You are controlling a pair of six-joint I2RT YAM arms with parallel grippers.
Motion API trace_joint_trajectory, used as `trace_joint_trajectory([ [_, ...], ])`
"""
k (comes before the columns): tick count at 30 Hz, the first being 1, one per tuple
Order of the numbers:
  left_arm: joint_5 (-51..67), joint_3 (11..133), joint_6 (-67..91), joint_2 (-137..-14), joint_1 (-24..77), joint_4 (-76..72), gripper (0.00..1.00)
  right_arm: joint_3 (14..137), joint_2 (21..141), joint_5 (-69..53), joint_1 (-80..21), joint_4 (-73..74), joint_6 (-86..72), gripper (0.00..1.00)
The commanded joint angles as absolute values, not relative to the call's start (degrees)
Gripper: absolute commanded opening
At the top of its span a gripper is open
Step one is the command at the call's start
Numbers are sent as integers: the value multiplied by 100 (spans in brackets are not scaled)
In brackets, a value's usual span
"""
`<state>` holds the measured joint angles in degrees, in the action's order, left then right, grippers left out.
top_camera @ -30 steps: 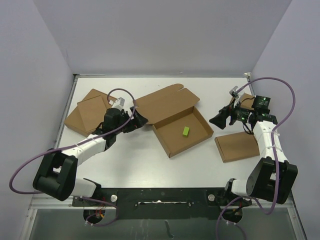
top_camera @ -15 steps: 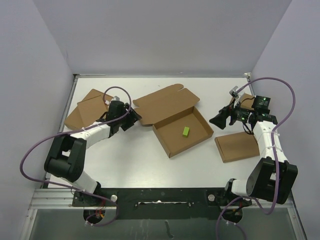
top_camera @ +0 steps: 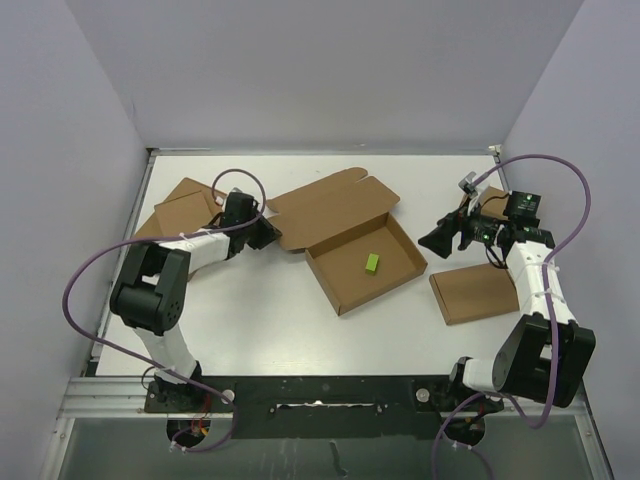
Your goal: Fold the paper box
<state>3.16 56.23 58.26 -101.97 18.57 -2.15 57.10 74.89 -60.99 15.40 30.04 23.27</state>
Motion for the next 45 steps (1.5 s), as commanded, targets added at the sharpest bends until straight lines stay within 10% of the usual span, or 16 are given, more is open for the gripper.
trace_joint_trajectory([
  [1, 394, 5807, 5583, -10212, 1821, -563, 13, 5652, 7640, -6460, 1568, 2724, 2119, 98],
  [22, 1641, 3848, 2280, -8263, 1663, -2940, 0, 5013, 8261, -6218, 1570, 251, -563, 99],
  [45, 2470, 2968, 1501, -7957, 1507, -4770, 0, 7825, 10986, -7444, 878, 3378, 1441, 84],
])
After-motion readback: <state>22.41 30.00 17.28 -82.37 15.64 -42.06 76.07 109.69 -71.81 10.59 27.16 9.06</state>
